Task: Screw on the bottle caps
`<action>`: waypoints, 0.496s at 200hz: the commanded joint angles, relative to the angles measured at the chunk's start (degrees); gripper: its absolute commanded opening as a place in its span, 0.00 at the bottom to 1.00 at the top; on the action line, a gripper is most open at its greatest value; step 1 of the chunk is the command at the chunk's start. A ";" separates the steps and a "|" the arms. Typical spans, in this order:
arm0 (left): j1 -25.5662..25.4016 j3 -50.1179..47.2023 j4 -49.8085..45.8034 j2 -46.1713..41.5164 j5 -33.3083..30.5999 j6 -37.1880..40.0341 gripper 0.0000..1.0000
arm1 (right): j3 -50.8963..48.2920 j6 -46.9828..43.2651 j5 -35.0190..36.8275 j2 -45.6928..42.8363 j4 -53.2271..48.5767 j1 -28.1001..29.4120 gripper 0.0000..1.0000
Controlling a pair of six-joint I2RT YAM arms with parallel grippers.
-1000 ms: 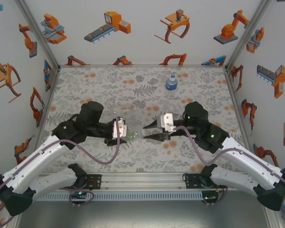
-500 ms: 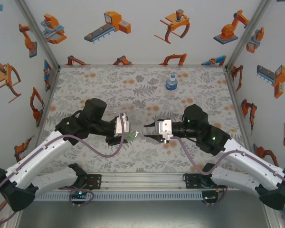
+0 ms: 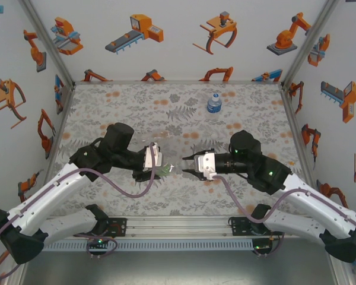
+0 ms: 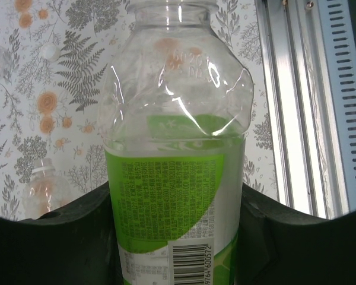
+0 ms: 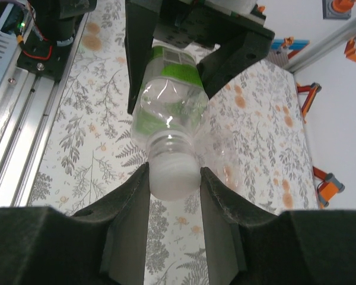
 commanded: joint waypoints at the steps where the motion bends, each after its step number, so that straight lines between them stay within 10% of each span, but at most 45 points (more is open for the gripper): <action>1: -0.25 1.16 -2.18 -1.54 0.24 2.94 0.00 | 0.48 -0.39 3.75 -1.25 -2.09 -0.26 0.00; 48: 1.16 -0.47 -1.55 -2.71 -5.93 2.34 0.00 | -1.86 8.60 13.64 -0.35 -0.18 -0.97 0.00; 99: 11.07 -3.27 6.24 -3.68 -10.51 -8.14 0.00 | -5.87 40.93 27.98 10.75 0.96 -5.85 0.00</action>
